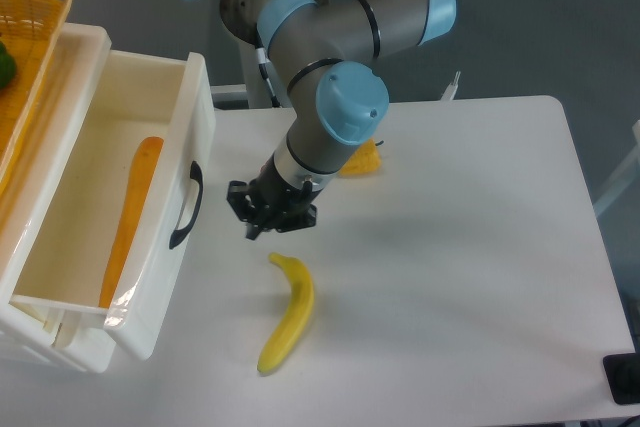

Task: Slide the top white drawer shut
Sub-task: 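Lower the gripper against the drawer front beside its black handle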

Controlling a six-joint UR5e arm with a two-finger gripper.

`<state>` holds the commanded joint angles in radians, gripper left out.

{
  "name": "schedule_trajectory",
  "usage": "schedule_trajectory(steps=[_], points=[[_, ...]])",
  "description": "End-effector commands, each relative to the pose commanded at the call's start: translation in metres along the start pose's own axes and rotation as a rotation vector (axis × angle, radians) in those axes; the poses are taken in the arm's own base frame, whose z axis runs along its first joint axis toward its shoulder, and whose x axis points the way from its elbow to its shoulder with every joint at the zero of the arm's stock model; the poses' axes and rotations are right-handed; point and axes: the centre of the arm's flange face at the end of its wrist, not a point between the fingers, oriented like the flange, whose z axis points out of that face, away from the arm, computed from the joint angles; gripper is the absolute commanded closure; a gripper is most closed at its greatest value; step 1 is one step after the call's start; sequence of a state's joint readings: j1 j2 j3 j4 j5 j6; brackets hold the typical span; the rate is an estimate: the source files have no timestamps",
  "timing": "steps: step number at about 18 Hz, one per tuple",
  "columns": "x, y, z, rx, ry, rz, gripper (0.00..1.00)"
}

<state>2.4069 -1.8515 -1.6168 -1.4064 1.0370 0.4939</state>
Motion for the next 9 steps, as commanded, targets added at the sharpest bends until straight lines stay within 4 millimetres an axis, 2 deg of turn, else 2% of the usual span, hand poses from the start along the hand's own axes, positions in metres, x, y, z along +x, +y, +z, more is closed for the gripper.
schedule_trajectory(steps=[5,9], points=[[0.015,0.013,-0.012,-0.030,0.020,-0.010,0.91],[0.022,0.012,-0.009,-0.035,0.031,-0.004,0.91]])
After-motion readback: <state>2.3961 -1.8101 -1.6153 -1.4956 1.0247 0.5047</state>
